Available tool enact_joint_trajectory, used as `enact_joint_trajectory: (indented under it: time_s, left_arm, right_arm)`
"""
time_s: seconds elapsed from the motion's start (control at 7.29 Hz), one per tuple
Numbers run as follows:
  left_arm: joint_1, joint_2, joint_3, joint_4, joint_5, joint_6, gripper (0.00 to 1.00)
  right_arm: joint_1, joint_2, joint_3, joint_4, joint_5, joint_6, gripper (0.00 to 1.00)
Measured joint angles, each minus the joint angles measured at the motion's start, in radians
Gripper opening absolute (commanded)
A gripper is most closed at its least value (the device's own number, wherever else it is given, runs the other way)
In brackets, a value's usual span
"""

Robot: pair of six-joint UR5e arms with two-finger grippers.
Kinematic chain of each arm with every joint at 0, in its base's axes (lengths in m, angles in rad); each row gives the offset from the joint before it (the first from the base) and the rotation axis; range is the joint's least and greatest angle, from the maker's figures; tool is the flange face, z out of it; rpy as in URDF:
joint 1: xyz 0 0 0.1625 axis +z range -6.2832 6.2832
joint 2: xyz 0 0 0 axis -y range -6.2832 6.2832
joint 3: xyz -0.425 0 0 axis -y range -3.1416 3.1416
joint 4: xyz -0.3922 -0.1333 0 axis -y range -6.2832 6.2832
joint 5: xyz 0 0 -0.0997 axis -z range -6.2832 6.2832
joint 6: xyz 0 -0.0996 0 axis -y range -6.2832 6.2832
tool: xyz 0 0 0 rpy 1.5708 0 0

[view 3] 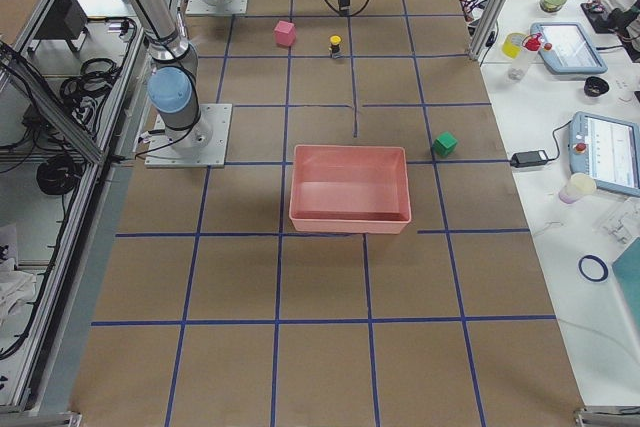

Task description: Align button upright

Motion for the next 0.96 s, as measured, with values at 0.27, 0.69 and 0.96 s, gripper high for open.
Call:
enact_joint_trajectory:
  time_s: [0.27, 0.69, 0.96]
  left_arm:
    - [-0.007, 0.032, 0.0, -0.058, 0.006, 0.112, 1.0]
    - [-0.02, 0.073, -0.003, -0.116, -0.044, 0.136, 1.0]
    - [-0.022, 0.09, -0.006, -0.129, -0.043, 0.137, 1.0]
  right_arm:
    - [0.0, 0.01, -0.032, -0.006, 0.005, -0.016, 1.0]
    - [-0.007, 0.053, -0.088, -0.013, 0.012, -0.022, 1.0]
    - [-0.011, 0.06, -0.09, -0.017, 0.015, -0.018, 1.0]
